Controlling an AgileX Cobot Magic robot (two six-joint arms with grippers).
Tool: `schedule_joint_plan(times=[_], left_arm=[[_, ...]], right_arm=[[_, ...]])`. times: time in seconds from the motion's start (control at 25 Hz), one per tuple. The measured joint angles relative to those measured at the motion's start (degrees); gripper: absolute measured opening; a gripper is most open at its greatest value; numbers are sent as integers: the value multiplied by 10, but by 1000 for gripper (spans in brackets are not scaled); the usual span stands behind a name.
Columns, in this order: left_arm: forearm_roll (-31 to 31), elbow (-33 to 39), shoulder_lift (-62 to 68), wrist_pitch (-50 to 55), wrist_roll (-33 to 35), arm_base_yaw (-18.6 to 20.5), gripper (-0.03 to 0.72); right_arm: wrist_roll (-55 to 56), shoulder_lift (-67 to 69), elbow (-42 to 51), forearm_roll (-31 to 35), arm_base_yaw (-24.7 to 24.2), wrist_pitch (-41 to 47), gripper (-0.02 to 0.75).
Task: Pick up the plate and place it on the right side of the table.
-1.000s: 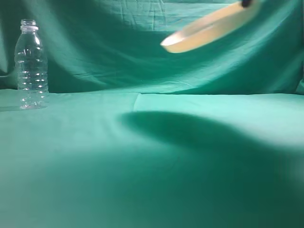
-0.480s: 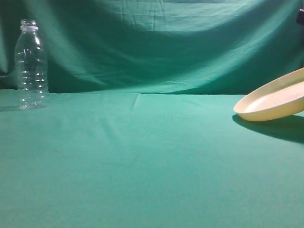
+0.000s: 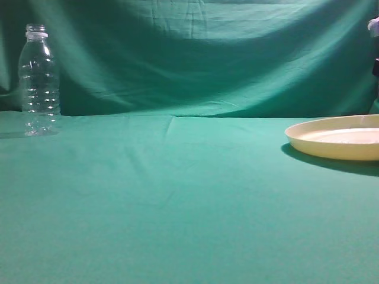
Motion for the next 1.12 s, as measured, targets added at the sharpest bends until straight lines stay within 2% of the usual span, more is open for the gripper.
schedule_joint_plan(times=[0.08,0.16,0.28,0.4,0.52,0.68,0.8,0.96,1.12], left_arm=[[0,0,0,0,0,0,0],[0,0,0,0,0,0,0],[0,0,0,0,0,0,0],[0,0,0,0,0,0,0],[0,0,0,0,0,0,0],[0,0,0,0,0,0,0],[0,0,0,0,0,0,0],[0,0,0,0,0,0,0],[0,0,0,0,0,0,0]], right_arm=[[-2,4,0,0,0,-2,48],[-3,6,0,-1,0,-3,132],[-5,6,-19,-1,0,16,305],[-6,0,-62,-1,0,65,411],[-6,-19,-122,-1,0,133,394],[-14,-74,-177,37,0,186,106],[-49,-141,-178,101,0,205,0],[-90,-256,-132,171,0,200,0],[-112,-389,-44,179,0,151,0]])
